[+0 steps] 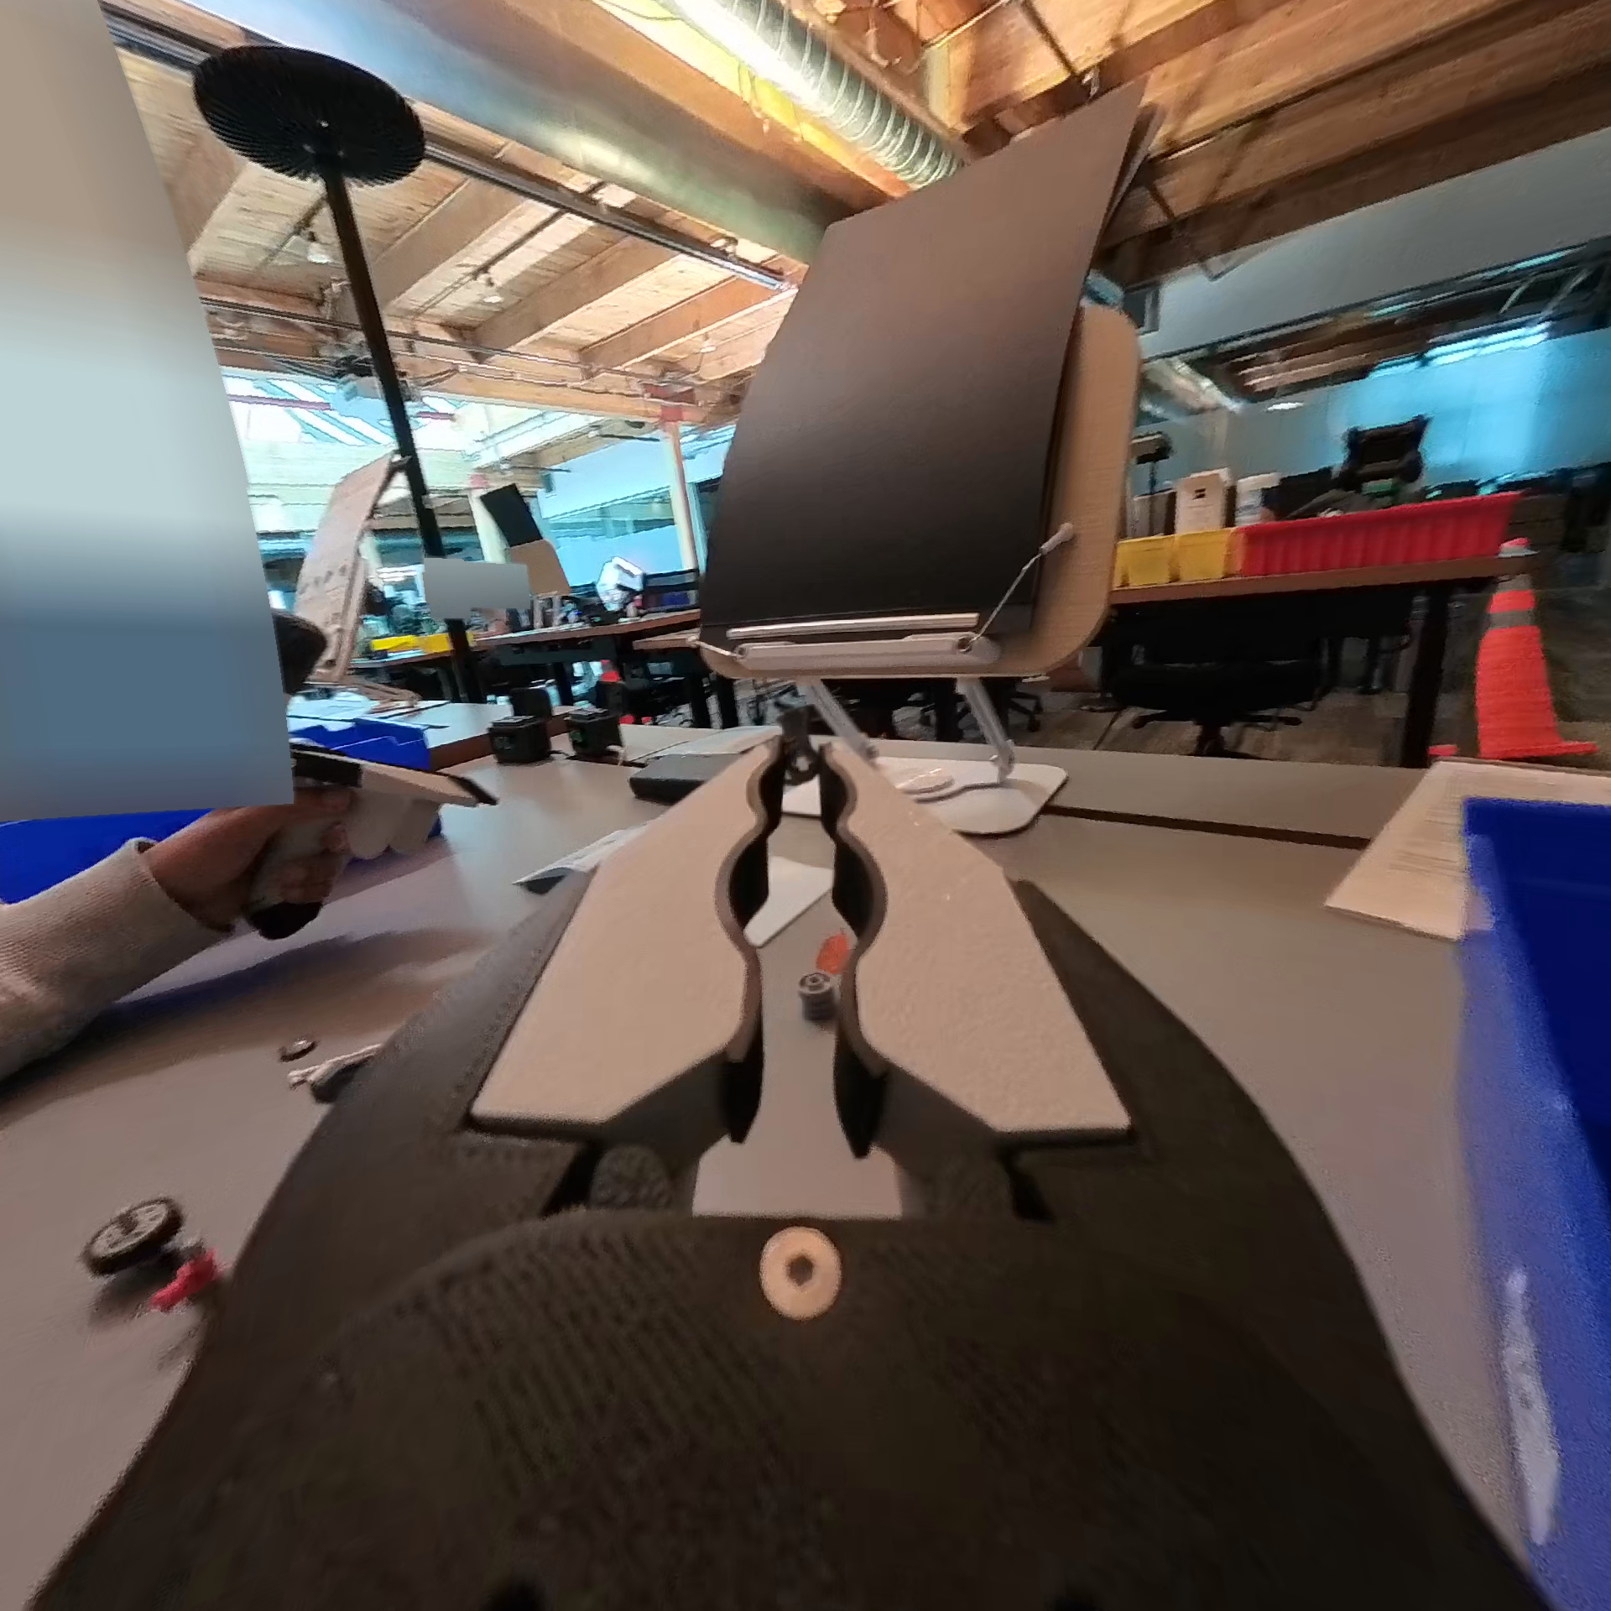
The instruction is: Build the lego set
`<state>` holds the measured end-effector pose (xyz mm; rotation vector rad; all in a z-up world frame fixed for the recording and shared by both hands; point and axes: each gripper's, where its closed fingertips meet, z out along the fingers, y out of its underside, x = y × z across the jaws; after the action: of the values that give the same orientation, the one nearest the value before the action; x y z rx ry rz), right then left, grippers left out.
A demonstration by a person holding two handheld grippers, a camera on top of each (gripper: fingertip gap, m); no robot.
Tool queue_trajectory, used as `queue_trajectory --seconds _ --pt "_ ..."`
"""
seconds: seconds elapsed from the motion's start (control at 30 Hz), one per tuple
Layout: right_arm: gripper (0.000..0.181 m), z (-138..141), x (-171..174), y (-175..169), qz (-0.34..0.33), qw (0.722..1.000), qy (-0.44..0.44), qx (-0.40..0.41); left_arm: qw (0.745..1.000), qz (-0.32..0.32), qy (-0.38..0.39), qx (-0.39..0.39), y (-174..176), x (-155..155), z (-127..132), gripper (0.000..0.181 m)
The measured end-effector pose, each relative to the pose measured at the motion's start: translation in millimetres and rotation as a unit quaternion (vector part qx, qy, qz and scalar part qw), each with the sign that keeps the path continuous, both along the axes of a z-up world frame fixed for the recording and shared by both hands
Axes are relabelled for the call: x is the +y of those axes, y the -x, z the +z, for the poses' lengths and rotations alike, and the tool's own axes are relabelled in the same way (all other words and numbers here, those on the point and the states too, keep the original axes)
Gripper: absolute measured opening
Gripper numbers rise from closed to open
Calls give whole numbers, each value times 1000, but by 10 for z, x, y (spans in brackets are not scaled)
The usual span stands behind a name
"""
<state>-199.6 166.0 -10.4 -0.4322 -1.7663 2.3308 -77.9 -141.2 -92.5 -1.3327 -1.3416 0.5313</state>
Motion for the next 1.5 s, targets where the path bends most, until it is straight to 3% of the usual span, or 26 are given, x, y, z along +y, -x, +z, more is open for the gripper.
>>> queue_trajectory --seconds 0.37,1.5 --pt "4 -67 -169 -125 129 986 30 -99 1000 -1 0 -1 1 1 -3 23" --pt "5 -29 -130 -175 119 991 21 -58 1000 -2 1 -5 2 5 -21 24"
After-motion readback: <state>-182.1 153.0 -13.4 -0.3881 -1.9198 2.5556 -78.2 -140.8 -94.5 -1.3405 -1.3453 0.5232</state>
